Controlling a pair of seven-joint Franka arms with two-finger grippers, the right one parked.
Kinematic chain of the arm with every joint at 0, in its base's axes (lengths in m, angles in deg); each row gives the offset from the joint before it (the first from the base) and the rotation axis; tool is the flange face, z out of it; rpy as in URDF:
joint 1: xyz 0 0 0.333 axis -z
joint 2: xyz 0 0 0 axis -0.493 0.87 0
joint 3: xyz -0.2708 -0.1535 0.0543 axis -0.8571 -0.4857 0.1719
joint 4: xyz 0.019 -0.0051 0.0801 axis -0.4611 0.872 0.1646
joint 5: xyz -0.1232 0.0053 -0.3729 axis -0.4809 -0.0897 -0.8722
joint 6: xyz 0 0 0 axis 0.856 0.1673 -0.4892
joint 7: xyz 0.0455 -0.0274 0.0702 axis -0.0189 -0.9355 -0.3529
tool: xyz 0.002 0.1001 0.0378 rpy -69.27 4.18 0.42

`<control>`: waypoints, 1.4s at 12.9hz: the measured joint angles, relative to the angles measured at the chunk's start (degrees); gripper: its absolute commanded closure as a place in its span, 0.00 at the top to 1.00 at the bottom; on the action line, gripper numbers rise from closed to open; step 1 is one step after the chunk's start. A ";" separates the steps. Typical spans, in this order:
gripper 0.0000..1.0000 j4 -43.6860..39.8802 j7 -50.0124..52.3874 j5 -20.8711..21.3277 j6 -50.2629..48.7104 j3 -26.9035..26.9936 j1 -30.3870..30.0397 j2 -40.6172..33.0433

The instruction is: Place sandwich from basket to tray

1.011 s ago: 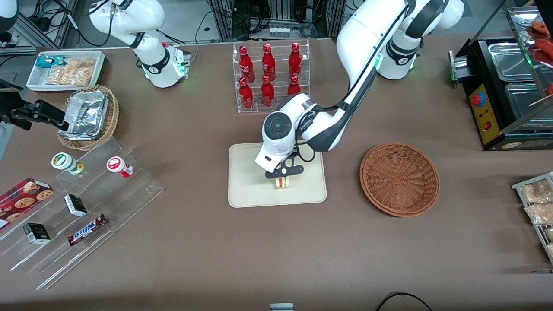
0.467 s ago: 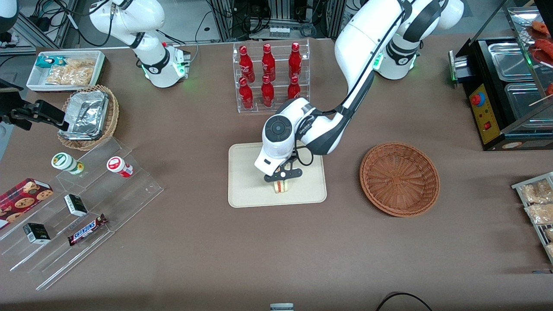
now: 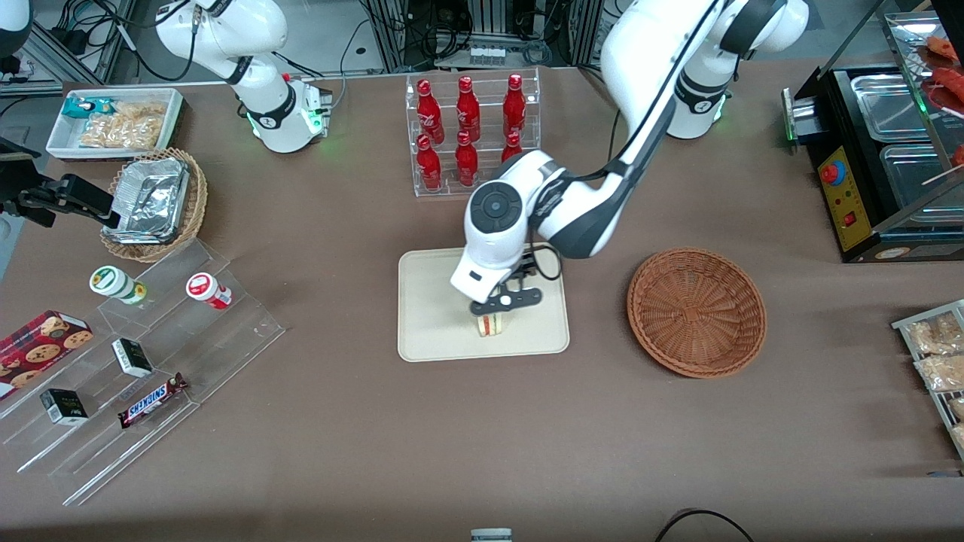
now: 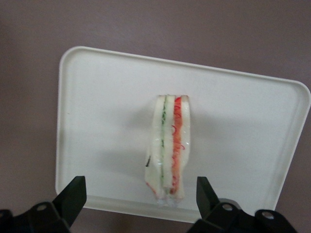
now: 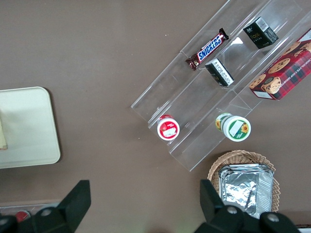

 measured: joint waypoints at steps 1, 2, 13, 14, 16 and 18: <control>1.00 0.00 -0.48 -0.01 -2.85 1.90 -0.11 -1.21; 1.00 0.05 -0.93 -0.03 -5.41 3.74 -0.36 -2.16; 1.00 13.24 -26.29 -0.22 -12.27 7.82 -15.30 -18.06; 1.00 13.54 -28.81 -0.21 -14.30 7.83 -16.46 -19.83; 1.00 13.65 -34.46 -0.21 -18.23 7.33 -19.58 -23.06; 1.00 13.83 -38.64 -0.19 -20.28 2.79 -25.89 -25.78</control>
